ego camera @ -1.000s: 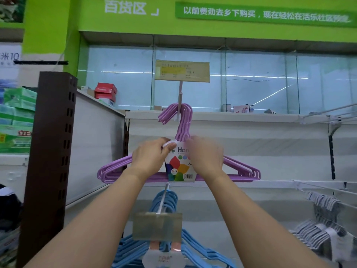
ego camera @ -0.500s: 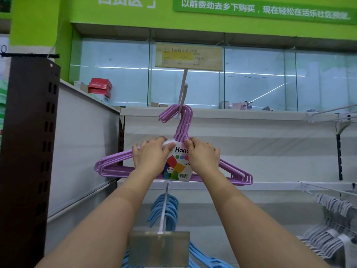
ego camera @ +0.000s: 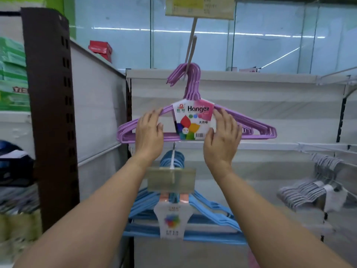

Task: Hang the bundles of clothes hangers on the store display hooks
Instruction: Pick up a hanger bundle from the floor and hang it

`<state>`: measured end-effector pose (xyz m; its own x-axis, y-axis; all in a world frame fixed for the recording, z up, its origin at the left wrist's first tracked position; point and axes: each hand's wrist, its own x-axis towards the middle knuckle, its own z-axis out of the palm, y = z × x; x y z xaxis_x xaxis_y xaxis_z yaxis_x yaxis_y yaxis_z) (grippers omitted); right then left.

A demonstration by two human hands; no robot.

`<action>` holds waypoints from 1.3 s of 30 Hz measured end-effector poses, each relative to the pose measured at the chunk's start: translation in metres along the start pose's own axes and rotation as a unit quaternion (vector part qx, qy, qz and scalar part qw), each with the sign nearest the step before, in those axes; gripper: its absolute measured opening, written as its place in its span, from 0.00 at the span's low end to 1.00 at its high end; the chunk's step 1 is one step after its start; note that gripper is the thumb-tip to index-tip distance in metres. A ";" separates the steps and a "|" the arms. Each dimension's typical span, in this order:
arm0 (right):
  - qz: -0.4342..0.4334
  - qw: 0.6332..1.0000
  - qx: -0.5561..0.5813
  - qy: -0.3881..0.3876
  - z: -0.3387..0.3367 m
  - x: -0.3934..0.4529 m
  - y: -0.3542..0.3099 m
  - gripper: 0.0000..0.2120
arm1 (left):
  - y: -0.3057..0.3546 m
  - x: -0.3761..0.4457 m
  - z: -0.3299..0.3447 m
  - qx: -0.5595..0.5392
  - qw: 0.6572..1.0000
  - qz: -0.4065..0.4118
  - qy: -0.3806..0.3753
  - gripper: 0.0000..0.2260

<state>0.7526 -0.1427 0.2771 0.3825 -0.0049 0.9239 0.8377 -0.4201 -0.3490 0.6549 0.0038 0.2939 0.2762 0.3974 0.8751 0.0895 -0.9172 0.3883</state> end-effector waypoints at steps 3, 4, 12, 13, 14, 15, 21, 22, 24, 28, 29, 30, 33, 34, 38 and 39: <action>0.044 0.998 0.046 0.011 -0.001 -0.040 0.015 0.25 | -0.006 -0.032 -0.004 -0.033 0.995 -0.067 0.065 0.20; 0.046 0.998 0.050 -0.015 0.000 -0.051 0.019 0.25 | -0.009 -0.045 -0.005 -0.035 0.993 -0.088 0.077 0.19; 0.081 0.972 0.025 -0.220 0.001 -0.118 0.032 0.21 | -0.032 -0.132 0.007 0.033 0.964 -0.241 -0.107 0.12; 0.080 0.960 0.011 -0.269 0.002 -0.125 0.035 0.21 | -0.039 -0.138 0.010 0.037 0.960 -0.232 -0.150 0.14; 0.080 0.946 0.002 -0.315 0.005 -0.132 0.037 0.22 | -0.043 -0.142 0.012 0.039 0.956 -0.222 -0.189 0.17; 0.079 0.930 -0.003 -0.358 0.007 -0.137 0.038 0.24 | -0.049 -0.145 0.015 0.048 0.949 -0.210 -0.232 0.21; 0.099 0.875 0.004 -0.474 0.028 -0.159 0.053 0.27 | -0.068 -0.154 0.031 0.135 0.904 -0.174 -0.366 0.29; 0.104 0.873 0.001 -0.477 0.030 -0.159 0.055 0.27 | -0.069 -0.155 0.035 0.140 0.902 -0.175 -0.370 0.28; 0.112 0.873 0.001 -0.475 0.038 -0.158 0.059 0.26 | -0.073 -0.158 0.043 0.129 0.908 -0.178 -0.355 0.27; 0.127 0.877 0.009 -0.463 0.047 -0.155 0.063 0.24 | -0.076 -0.163 0.051 0.144 0.928 -0.166 -0.299 0.25; 0.134 0.877 0.012 -0.462 0.049 -0.153 0.064 0.23 | -0.075 -0.162 0.052 0.152 0.930 -0.165 -0.293 0.25; 0.140 0.874 0.014 -0.465 0.050 -0.151 0.065 0.22 | -0.073 -0.160 0.053 0.157 0.929 -0.167 -0.290 0.24; 0.155 0.863 0.008 -0.480 0.058 -0.145 0.066 0.21 | -0.071 -0.153 0.057 0.162 0.924 -0.183 -0.294 0.24; 0.160 0.862 0.003 -0.481 0.060 -0.144 0.066 0.21 | -0.071 -0.151 0.058 0.167 0.921 -0.187 -0.297 0.24; 0.185 0.863 -0.006 -0.470 0.065 -0.142 0.068 0.22 | -0.072 -0.151 0.064 0.189 0.915 -0.205 -0.292 0.26; 0.182 0.867 -0.008 -0.464 0.064 -0.142 0.068 0.23 | -0.072 -0.152 0.066 0.185 0.917 -0.208 -0.285 0.26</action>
<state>0.7805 -0.1122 0.1124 0.7758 0.5893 0.2255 0.5923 -0.5570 -0.5822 0.6695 0.0076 0.1137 0.5900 0.7327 0.3392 0.5909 -0.6781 0.4370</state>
